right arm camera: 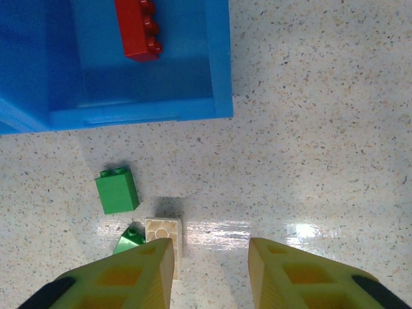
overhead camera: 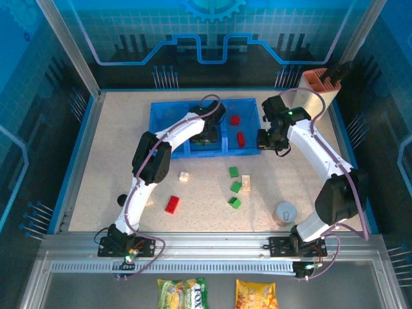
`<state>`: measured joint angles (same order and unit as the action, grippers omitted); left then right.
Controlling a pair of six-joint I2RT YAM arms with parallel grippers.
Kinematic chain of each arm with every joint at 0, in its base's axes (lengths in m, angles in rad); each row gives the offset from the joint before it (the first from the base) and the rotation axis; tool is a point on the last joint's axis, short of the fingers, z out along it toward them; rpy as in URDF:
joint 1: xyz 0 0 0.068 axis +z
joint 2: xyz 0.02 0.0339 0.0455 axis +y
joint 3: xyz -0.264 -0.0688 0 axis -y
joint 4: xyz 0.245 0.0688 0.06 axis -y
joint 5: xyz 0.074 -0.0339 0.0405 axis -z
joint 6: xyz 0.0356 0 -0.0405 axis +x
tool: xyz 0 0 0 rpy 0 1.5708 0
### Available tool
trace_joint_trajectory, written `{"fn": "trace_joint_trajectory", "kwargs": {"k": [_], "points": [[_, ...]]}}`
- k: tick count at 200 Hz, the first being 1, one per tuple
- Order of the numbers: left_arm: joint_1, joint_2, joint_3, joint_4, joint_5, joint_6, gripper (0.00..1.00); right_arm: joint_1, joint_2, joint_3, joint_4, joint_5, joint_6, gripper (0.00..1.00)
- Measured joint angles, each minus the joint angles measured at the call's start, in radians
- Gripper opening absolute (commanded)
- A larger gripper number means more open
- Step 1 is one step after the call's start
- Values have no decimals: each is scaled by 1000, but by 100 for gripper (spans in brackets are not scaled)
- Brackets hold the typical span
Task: Sort the legos into containers by color
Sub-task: Place the lego in the container.
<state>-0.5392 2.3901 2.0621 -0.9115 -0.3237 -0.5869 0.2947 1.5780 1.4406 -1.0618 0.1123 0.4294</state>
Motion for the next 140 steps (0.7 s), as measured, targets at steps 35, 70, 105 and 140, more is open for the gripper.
{"fn": "trace_joint_trajectory", "kwargs": {"k": [35,70,105,140], "points": [[2,22,18,3,7,0,56,6,0,0,0,0,0,37],[2,32,34,22,10,0,59,12,0,0,0,0,0,37],[2,37,41,26,13,-6,66,21,0,0,0,0,0,37],[2,38,41,26,16,-10,70,23,0,1,-3,4,1,37]]}}
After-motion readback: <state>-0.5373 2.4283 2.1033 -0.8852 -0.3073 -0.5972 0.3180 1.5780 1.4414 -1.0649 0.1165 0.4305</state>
